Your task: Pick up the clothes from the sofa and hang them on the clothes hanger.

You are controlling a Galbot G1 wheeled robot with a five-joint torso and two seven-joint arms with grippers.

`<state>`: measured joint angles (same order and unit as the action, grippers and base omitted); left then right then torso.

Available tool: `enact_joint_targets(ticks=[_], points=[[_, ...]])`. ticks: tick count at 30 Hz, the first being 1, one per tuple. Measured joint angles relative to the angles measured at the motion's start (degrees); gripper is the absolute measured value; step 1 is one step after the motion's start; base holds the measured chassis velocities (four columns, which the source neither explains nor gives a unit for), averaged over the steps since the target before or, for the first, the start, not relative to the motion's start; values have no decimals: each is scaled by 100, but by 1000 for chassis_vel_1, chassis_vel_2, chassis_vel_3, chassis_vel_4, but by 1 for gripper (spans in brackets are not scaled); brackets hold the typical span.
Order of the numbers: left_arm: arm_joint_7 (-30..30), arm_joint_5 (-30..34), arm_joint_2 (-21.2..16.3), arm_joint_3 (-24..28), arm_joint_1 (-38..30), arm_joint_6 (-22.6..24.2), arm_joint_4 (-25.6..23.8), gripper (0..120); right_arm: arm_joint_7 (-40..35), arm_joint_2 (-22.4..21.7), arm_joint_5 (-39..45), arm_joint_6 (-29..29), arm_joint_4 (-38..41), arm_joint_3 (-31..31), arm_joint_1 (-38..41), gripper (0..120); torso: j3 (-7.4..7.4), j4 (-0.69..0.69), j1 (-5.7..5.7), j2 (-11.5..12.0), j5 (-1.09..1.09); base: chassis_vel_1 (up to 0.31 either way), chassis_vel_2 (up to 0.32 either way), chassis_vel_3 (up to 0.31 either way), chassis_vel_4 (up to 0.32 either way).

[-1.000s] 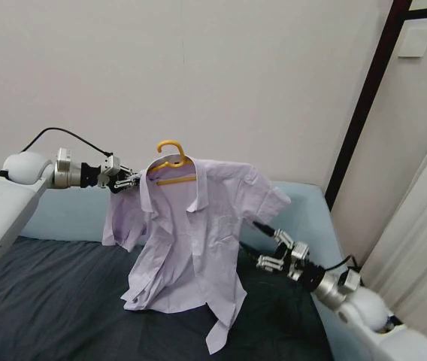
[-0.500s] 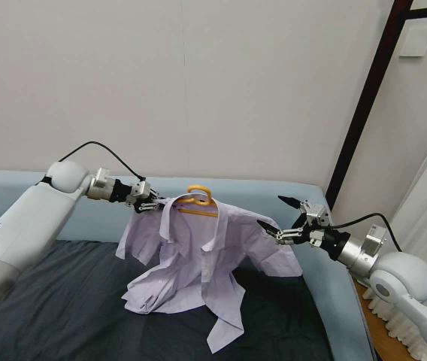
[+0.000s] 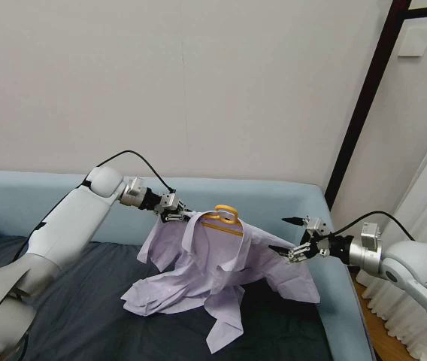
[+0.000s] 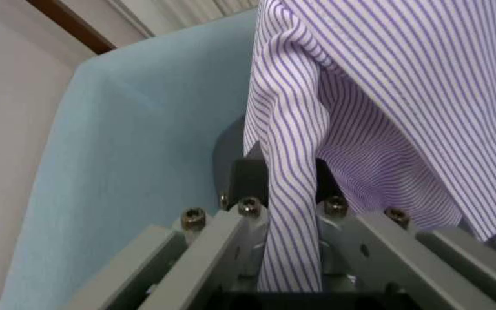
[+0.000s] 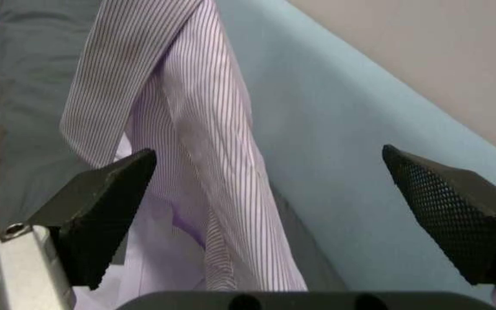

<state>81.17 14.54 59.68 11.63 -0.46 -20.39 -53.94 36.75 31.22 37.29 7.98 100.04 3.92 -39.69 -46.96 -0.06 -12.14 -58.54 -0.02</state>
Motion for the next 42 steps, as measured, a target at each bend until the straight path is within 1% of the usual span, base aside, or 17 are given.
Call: enact_joint_targets(ticks=[2,4,5,6,7,9,12,13,16,18,19,23,25,28,37,41,42], points=[[10,40,-5,31,0,0,-8,1,19,0,-52,10,-11,-17,-3,100,0,0,0,0,0,0,0,0,0],[31,111,-12,70,3,1,-41,1,45,0,-142,12,-40,-37,-3,95,0,1,0,0,-1,0,0,0,0],[40,129,-13,79,6,3,-54,1,54,2,-163,11,-51,-42,-3,91,0,1,0,0,-1,0,0,0,0],[81,171,-10,98,18,25,-90,1,114,10,-198,3,-90,-48,-1,84,0,0,0,0,0,0,0,0,0],[81,171,-10,98,18,25,-90,1,114,10,-198,3,-90,-48,-1,84,0,0,0,0,0,0,0,0,0],[144,189,-1,131,25,49,-113,1,392,15,-238,-9,-161,-32,2,78,0,-1,0,0,0,0,0,0,0],[170,196,17,147,25,59,-112,1,897,1,-397,-11,-233,68,4,64,0,-1,0,0,-1,0,0,0,0],[170,196,17,147,25,59,-112,1,897,1,-397,-11,-233,68,4,64,0,-1,0,0,-1,0,0,0,0],[188,195,39,158,21,68,-101,1,1176,-18,-608,-12,-285,161,-11,50,0,-1,0,0,-1,0,0,0,0],[202,194,57,158,8,87,-96,1,1189,-22,-667,-22,-290,195,-54,41,0,-1,0,0,-1,0,0,0,0],[202,194,57,158,8,87,-96,1,1189,-22,-667,-22,-290,195,-54,41,0,-1,0,0,-1,0,0,0,0],[249,195,70,124,-46,121,-58,1,1174,17,-763,-92,-329,265,-180,22,0,-1,0,0,-1,0,0,0,0],[262,195,69,104,-53,125,-49,1,1167,32,-764,-120,-340,273,-208,19,0,-1,0,0,0,0,0,0,0],[278,199,40,68,-52,136,-34,1,1132,95,-751,-212,-374,284,-267,6,1,-1,0,0,-1,0,0,0,0],[285,253,-27,35,-37,130,-28,1,1029,209,-601,-405,-442,273,-273,4,1,-1,0,0,-1,0,0,0,0],[234,469,-64,45,17,-12,13,1,1027,228,-331,-598,-493,273,-227,1,0,0,0,0,-1,0,0,0,0],[194,607,-76,70,39,-94,49,5,1040,222,-261,-669,-514,273,-204,1,0,1,0,0,-2,0,0,0,0]])
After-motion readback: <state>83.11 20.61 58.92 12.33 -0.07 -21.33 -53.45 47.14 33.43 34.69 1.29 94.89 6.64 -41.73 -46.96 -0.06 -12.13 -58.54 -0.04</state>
